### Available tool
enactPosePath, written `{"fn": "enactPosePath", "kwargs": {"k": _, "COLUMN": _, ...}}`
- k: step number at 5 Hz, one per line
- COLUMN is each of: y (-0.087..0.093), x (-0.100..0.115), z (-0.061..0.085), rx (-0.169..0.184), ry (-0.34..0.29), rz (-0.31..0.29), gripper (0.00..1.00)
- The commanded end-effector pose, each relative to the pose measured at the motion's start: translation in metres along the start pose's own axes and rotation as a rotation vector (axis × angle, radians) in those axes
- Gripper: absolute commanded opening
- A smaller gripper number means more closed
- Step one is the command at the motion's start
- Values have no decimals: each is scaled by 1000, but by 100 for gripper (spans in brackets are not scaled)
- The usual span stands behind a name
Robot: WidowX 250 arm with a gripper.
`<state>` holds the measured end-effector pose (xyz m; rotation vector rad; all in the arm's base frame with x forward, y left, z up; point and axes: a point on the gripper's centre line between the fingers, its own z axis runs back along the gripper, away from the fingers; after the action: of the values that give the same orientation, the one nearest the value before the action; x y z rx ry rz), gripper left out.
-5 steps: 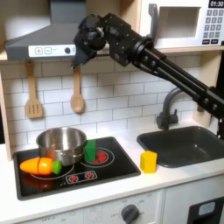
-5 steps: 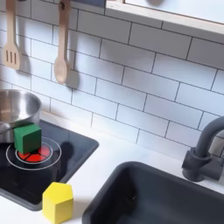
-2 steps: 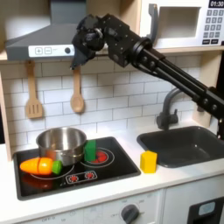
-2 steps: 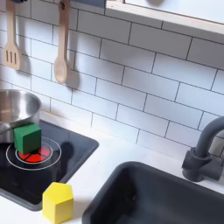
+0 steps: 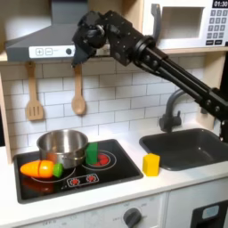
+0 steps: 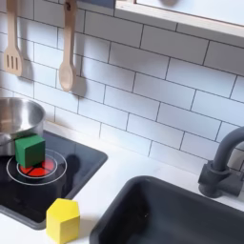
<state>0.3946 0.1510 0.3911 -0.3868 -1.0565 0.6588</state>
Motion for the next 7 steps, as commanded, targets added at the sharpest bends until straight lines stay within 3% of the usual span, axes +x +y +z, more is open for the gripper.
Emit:
{"fn": "enactPosePath", "kwargs": {"k": 1, "y": 1, "x": 3, "z": -5, "rx": 15, "ry": -21, "rz": 5, "gripper": 0}}
{"fn": "enactPosePath", "kwargs": {"k": 4, "y": 3, "x": 5, "z": -1, "rx": 24, "ry": -25, "rz": 14, "gripper": 0}}
{"fn": "enactPosePath", "kwargs": {"k": 5, "y": 5, "x": 2, "z": 6, "rx": 31, "ry": 7, "rz": 19, "gripper": 0}}
{"fn": "enactPosePath", "kwargs": {"k": 7, "y": 8, "x": -19, "z": 3, "rx": 31, "ry": 112, "rz": -13, "gripper": 0}}
